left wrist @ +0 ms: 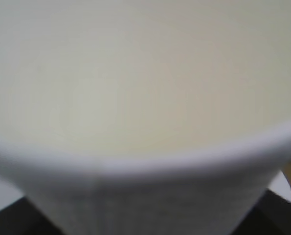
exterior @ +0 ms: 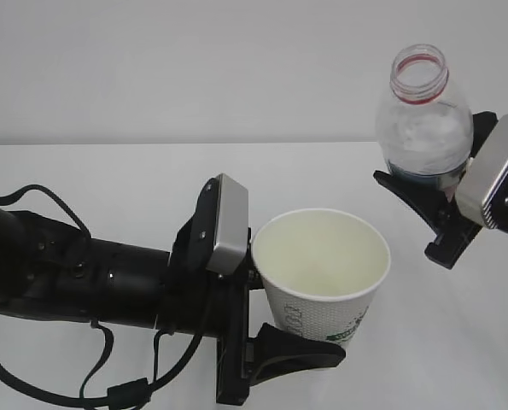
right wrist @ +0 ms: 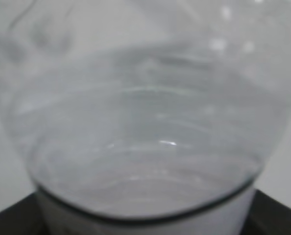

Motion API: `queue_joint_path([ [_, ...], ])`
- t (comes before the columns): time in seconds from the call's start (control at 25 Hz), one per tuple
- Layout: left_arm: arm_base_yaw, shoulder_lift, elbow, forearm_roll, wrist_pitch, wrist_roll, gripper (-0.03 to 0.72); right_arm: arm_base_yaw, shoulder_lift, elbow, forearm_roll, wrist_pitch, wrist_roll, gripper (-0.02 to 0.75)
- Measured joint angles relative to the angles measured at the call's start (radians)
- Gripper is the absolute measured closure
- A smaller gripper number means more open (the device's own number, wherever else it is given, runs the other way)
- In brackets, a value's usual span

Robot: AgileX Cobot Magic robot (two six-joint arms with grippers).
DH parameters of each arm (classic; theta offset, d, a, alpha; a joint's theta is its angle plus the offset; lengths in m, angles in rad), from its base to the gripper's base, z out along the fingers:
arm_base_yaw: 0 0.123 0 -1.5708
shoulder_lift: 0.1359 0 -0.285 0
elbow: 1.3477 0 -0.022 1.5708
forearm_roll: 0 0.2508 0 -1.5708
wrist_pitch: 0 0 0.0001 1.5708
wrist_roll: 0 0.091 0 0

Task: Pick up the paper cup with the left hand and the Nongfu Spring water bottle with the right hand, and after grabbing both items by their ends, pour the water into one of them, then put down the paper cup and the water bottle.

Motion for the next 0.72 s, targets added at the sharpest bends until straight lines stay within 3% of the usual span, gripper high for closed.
queue_joint_path([
  [0.32, 0.0, 0.0, 0.0, 0.012, -0.011, -0.015, 0.139, 0.0, 0.0, -0.002, 0.0, 0.02, -0.1, 0.258],
  [0.72, 0.0, 0.0, 0.0, 0.023, 0.005, -0.017, 0.139, 0.0, 0.0, -0.078, -0.013, 0.164, -0.177, 0.258],
])
